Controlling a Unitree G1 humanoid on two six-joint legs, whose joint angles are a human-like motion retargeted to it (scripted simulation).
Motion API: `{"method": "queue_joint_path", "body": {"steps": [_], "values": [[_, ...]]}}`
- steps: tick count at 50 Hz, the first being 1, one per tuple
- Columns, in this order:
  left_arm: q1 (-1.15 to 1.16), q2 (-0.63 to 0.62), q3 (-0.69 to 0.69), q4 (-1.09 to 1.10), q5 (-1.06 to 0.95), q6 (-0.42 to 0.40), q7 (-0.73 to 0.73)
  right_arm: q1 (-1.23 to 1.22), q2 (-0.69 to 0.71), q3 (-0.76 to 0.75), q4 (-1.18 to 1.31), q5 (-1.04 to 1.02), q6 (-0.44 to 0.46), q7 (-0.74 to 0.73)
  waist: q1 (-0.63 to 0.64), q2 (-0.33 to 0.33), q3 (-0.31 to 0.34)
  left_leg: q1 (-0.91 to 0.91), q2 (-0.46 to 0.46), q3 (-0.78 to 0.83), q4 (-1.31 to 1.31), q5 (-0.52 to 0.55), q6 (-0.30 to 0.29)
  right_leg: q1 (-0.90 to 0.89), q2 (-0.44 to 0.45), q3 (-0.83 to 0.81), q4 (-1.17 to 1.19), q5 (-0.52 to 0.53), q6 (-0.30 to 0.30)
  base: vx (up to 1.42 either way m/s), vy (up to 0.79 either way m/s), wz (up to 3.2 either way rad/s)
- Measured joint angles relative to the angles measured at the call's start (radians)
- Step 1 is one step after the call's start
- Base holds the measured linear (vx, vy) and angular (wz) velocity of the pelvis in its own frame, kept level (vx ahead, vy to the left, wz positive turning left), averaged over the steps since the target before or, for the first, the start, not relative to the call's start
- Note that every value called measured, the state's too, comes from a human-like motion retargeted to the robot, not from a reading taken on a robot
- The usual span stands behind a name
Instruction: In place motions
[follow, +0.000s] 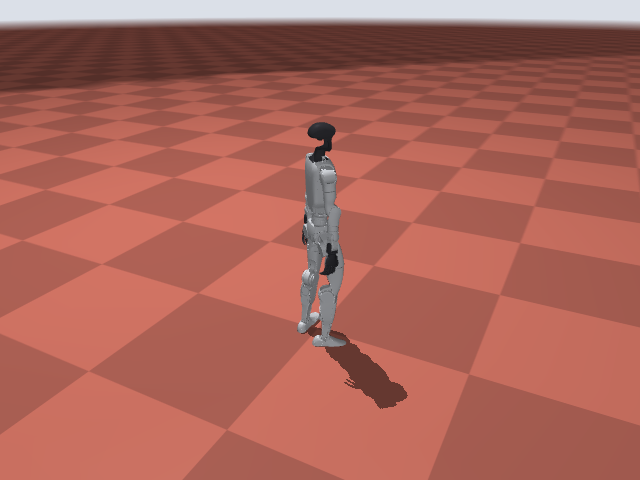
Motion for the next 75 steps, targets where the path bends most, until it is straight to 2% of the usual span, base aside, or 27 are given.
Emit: {"method": "queue_joint_path", "body": {"steps": [3,5,7,10,13,17,20,25,27,30,33,35,37,40,43,47,52,54,55,56,59,60,62,64,68,70,75], "values": [[0.073,0.002,0.045,0.057,-0.042,-0.004,0.01,-0.053,0.044,0.024,-0.041,0.046,0.0,0.042,0.029,-0.008,0.019,-0.031,0.027,-0.022,0.108,0.007,-0.006,0.02,-0.007,-0.001,-0.008,-0.002,-0.011,-0.12,-0.11,0.04],[0.13,0.015,0.062,0.088,-0.05,0.009,-0.017,-0.108,0.082,0.054,-0.073,0.091,0.008,0.083,0.045,-0.022,0.041,-0.059,0.054,-0.02,0.222,0.079,-0.002,0.039,-0.02,-0.006,-0.016,0.0,-0.016,-0.12,-0.1,0.2],[0.18,0.034,0.064,0.088,-0.023,0.044,-0.048,-0.179,0.118,0.08,-0.115,0.12,0.012,0.121,0.054,-0.042,0.064,-0.168,0.135,-0.064,0.461,0.196,0.0,0.05,-0.046,-0.025,-0.027,0.002,-0.016,-0.29,-0.15,0.65],[0.242,0.073,0.046,0.088,0.045,0.081,-0.051,-0.262,0.156,0.101,-0.22,0.121,-0.005,0.191,0.091,-0.038,0.082,-0.396,0.204,-0.225,0.785,0.295,0.07,0.055,-0.033,-0.072,-0.053,0.008,-0.029,-0.22,-0.13,0.69],[0.284,0.104,0.045,0.088,0.102,0.134,-0.053,-0.325,0.166,0.104,-0.317,0.081,-0.039,0.258,0.154,-0.042,0.093,-0.5,0.244,-0.248,0.952,0.214,0.081,0.058,-0.028,-0.091,-0.056,0.008,-0.044,-0.11,-0.09,0.28],[0.287,0.123,0.07,0.088,0.073,0.159,-0.037,-0.386,0.174,0.109,-0.386,0.015,-0.109,0.254,0.21,-0.05,0.117,-0.515,0.283,-0.194,1.024,0.149,0.087,0.065,-0.029,-0.096,-0.047,0.0,-0.055,-0.07,-0.04,0.12],[0.274,0.122,0.087,0.088,0.037,0.152,-0.014,-0.381,0.178,0.15,-0.393,-0.021,-0.142,0.243,0.189,-0.054,0.1,-0.467,0.239,-0.207,0.945,0.16,0.051,0.077,-0.031,-0.108,-0.051,-0.006,-0.051,0.11,0.03,0.33],[0.2,0.108,0.045,0.088,-0.012,0.155,0.002,-0.241,0.174,0.13,-0.36,-0.131,-0.156,0.271,0.14,-0.076,0.035,-0.269,0.09,-0.201,0.569,0.199,0.022,0.082,-0.047,-0.117,-0.031,-0.036,-0.038,0.22,0.08,0.27],[0.121,0.104,-0.046,0.088,-0.058,0.141,0.028,-0.144,0.151,0.101,-0.3,-0.147,-0.137,0.262,0.131,-0.072,0.022,-0.139,0.007,-0.19,0.313,0.104,-0.016,0.085,-0.035,-0.112,0.008,-0.066,-0.033,0.28,0.08,0.04],[-0.007,0.081,-0.197,0.088,-0.059,0.109,0.114,-0.009,0.098,0.014,-0.194,-0.177,-0.095,0.216,0.092,-0.046,0.008,-0.012,-0.05,-0.143,0.031,0.023,0.041,0.086,-0.018,-0.143,0.097,-0.114,-0.015,0.28,0.1,0.54],[-0.201,0.04,-0.3,0.088,0.002,0.077,0.108,0.087,0.014,-0.066,-0.081,-0.155,-0.036,0.141,-0.029,-0.01,0.014,-0.004,-0.038,-0.221,-0.061,0.084,0.035,0.003,-0.066,-0.224,0.315,-0.003,-0.003,0.03,0.19,0.9],[-0.349,0.027,-0.32,0.047,0.038,0.053,0.078,0.102,-0.044,-0.13,0.011,-0.092,-0.021,0.065,-0.01,0.001,0.044,-0.038,-0.03,-0.171,-0.067,0.084,0.061,-0.151,-0.091,-0.118,0.549,0.14,-0.009,-0.3,0.15,-0.89],[-0.445,0.027,-0.342,-0.043,0.034,0.029,0.052,0.144,-0.097,-0.18,0.078,-0.004,-0.027,-0.001,-0.021,0.013,0.093,-0.039,-0.01,-0.16,-0.059,0.085,0.072,-0.277,-0.058,-0.014,0.721,0.195,-0.055,-0.13,0.14,-0.57],[-0.566,0.036,-0.312,-0.148,0.059,0.007,0.018,0.228,-0.149,-0.207,0.083,0.121,0.026,-0.028,-0.071,0.02,0.147,-0.037,0.008,-0.173,-0.053,0.084,0.079,-0.384,-0.064,-0.004,0.89,0.141,-0.07,-0.16,0.08,0.11],[-0.61,0.027,-0.251,-0.182,0.078,-0.016,0.09,0.28,-0.168,-0.256,0.083,0.155,0.052,-0.1,-0.12,0.028,0.156,-0.046,0.033,-0.179,-0.037,0.079,0.081,-0.419,-0.041,-0.025,0.931,0.088,-0.082,-0.03,0.01,0.07],[-0.575,0.002,-0.243,-0.202,0.04,-0.054,0.117,0.326,-0.161,-0.286,0.083,0.203,0.001,-0.12,-0.096,0.024,0.133,-0.025,0.032,-0.139,-0.043,0.069,0.078,-0.375,-0.005,-0.008,0.854,0.091,-0.039,0.11,-0.04,-0.49],[-0.409,-0.029,-0.248,-0.144,0.045,-0.06,0.105,0.258,-0.126,-0.194,0.083,0.199,0.049,-0.098,-0.013,0.003,0.096,0.038,-0.008,-0.038,-0.047,0.037,0.065,-0.162,0.046,0.067,0.524,0.133,0.0,0.11,0.01,-0.88],[-0.288,-0.045,-0.214,-0.073,0.04,-0.05,0.112,0.18,-0.085,-0.111,0.083,0.156,0.066,-0.104,-0.007,-0.005,0.079,0.055,-0.022,-0.023,-0.012,0.009,0.055,-0.02,0.044,0.056,0.302,0.05,0.011,0.17,0.02,-0.27],[-0.229,-0.05,-0.185,-0.039,0.038,-0.045,0.112,0.141,-0.063,-0.071,0.083,0.134,0.072,-0.107,-0.008,-0.008,0.072,0.06,-0.022,-0.022,0.015,-0.005,0.048,0.041,0.037,0.02,0.214,-0.033,0.003,0.18,0.02,-0.14],[-0.17,-0.05,-0.147,0.0,0.027,-0.042,0.112,0.095,-0.038,-0.029,0.083,0.11,0.07,-0.098,-0.001,-0.017,0.069,0.055,-0.019,-0.021,0.067,-0.015,0.039,0.077,0.037,0.028,0.134,-0.052,-0.024,0.14,-0.02,-0.25],[-0.019,-0.034,-0.056,0.088,-0.022,-0.003,0.11,-0.061,0.04,0.056,0.064,0.048,0.048,-0.018,0.056,-0.059,0.07,-0.033,0.025,0.007,0.352,0.097,0.048,0.146,-0.014,0.067,-0.024,-0.006,-0.026,-0.06,-0.15,-0.46],[0.012,-0.023,-0.031,0.088,-0.04,0.03,0.107,-0.116,0.064,0.069,0.035,0.032,0.044,0.027,0.072,-0.067,0.085,-0.097,0.078,-0.004,0.492,0.169,0.047,0.147,-0.028,0.074,-0.042,0.009,-0.016,-0.44,-0.27,0.25],[0.08,0.013,0.012,0.088,-0.092,0.098,0.113,-0.2,0.118,0.084,-0.119,0.025,0.02,0.133,0.079,-0.041,0.104,-0.357,0.215,-0.183,0.845,0.25,0.067,0.114,-0.002,0.031,-0.064,0.032,-0.022,-0.52,-0.27,0.63],[0.168,0.043,0.049,0.088,-0.132,0.138,0.116,-0.265,0.151,0.109,-0.276,0.041,-0.024,0.222,0.126,-0.044,0.127,-0.514,0.198,-0.295,1.028,0.229,0.089,0.097,-0.001,0.038,-0.062,0.043,-0.035,-0.26,-0.13,-0.03],[0.245,0.079,0.08,0.088,-0.15,0.196,0.085,-0.359,0.181,0.09,-0.462,0.047,-0.105,0.334,0.208,-0.032,0.157,-0.628,0.334,-0.246,1.24,0.117,0.132,0.082,0.007,0.049,-0.039,0.036,-0.056,-0.07,-0.06,-0.16],[0.261,0.084,0.134,0.088,-0.128,0.168,0.085,-0.403,0.193,0.091,-0.512,0.062,-0.144,0.356,0.21,-0.025,0.157,-0.668,0.362,-0.249,1.298,0.087,0.141,0.08,0.007,0.033,-0.036,0.03,-0.058,-0.08,0.05,0.32],[0.239,0.083,0.111,0.088,-0.163,0.161,0.095,-0.389,0.194,0.119,-0.514,0.032,-0.193,0.384,0.175,-0.027,0.11,-0.596,0.3,-0.253,1.2,0.125,0.08,0.091,-0.003,-0.015,-0.047,0.015,-0.049,0.12,0.06,0.54]]}}
